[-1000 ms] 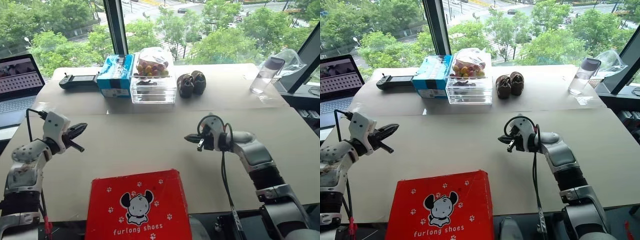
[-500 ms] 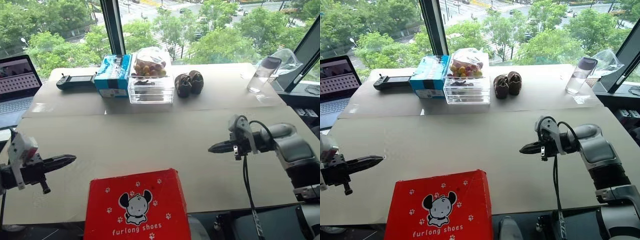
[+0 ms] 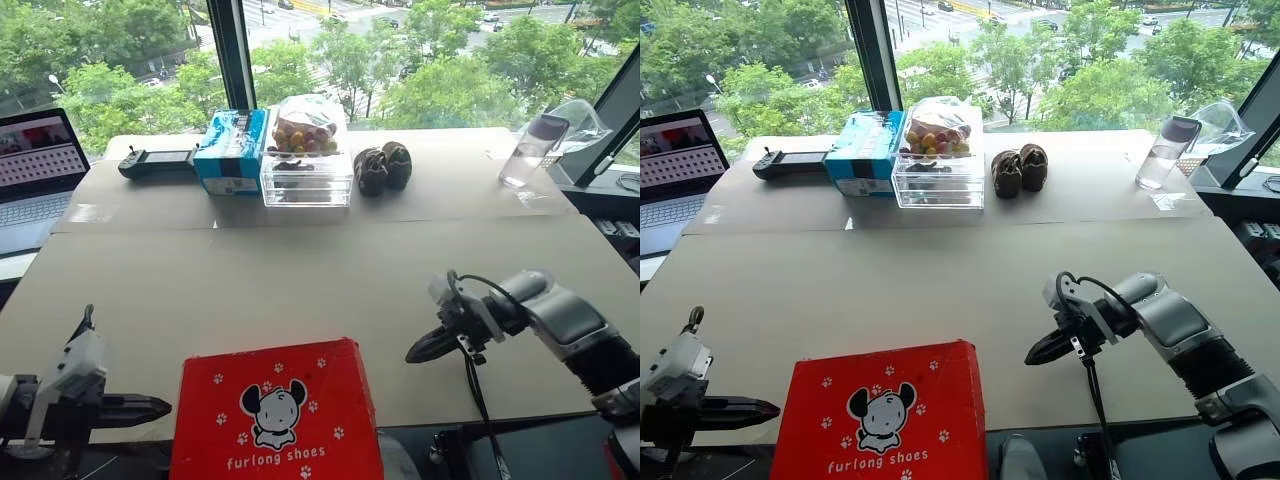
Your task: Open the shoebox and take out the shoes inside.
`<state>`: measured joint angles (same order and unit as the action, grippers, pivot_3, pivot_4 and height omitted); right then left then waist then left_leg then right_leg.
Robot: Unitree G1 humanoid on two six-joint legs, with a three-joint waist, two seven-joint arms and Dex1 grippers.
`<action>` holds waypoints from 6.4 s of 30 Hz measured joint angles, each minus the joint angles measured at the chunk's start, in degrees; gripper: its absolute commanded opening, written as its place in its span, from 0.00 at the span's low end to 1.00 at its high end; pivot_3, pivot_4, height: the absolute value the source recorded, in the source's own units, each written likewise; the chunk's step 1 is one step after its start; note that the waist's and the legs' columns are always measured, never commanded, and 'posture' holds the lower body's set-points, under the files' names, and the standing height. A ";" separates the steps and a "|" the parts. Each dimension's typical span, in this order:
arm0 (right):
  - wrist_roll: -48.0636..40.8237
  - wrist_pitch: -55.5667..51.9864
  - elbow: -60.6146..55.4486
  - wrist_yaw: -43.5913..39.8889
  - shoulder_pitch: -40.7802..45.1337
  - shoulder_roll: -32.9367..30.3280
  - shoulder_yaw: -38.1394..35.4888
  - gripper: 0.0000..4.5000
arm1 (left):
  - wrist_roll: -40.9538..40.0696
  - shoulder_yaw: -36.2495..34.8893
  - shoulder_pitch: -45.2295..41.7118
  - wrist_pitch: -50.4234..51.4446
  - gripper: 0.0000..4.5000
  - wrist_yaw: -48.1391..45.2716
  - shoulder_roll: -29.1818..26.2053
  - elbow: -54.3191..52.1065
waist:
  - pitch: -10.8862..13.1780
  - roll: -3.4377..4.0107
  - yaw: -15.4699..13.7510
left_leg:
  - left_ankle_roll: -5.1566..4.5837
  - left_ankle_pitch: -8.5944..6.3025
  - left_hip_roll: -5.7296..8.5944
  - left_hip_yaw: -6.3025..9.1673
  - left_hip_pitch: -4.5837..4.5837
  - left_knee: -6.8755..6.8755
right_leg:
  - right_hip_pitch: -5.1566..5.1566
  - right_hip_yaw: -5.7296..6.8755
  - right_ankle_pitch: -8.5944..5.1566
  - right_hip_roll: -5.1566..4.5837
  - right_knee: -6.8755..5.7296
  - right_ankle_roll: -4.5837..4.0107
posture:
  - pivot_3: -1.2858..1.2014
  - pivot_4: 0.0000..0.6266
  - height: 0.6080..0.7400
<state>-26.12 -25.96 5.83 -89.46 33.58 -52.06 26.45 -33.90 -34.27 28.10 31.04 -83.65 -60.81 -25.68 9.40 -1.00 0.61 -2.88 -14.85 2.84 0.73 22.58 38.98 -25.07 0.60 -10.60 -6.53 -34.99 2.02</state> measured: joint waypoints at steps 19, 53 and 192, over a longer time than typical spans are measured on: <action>1.94 -5.39 6.77 9.89 1.99 17.81 -9.64 0.01 | 7.43 16.96 -22.33 -7.84 0.00 10.45 6.06 7.19 | 0.00 -0.01 -0.67 | 0.07 0.05 0.17 0.02 -0.04 0.05 | 0.01 -0.02 0.11 0.01 -0.08 0.00 | 0.52 0.24 1.00; 18.25 18.23 40.76 31.44 17.16 32.25 -18.87 0.01 | 27.40 31.17 -49.92 -28.47 0.00 27.16 18.50 39.04 | -0.03 -0.05 0.45 | 0.19 0.13 0.28 0.07 -0.12 -0.01 | 0.00 -0.11 0.16 0.06 -0.22 0.05 | 0.52 0.24 1.00; 25.31 -7.45 47.90 0.04 46.70 38.57 11.27 0.99 | -6.56 -3.43 -16.17 2.68 1.00 17.30 4.47 -2.32 | 0.05 -0.05 1.89 | 0.55 -0.08 -0.53 -0.57 -0.04 -0.12 | -0.63 -0.10 0.23 0.50 -0.29 -0.48 | 0.52 0.24 1.00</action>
<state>-0.81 -33.41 53.72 -89.42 80.28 -13.49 37.71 -40.45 -37.69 11.93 33.72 -66.36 -56.34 -28.00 9.46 -1.05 2.50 -2.33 -14.94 2.31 0.15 22.54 38.86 -25.70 0.50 -10.37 -6.03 -35.28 1.54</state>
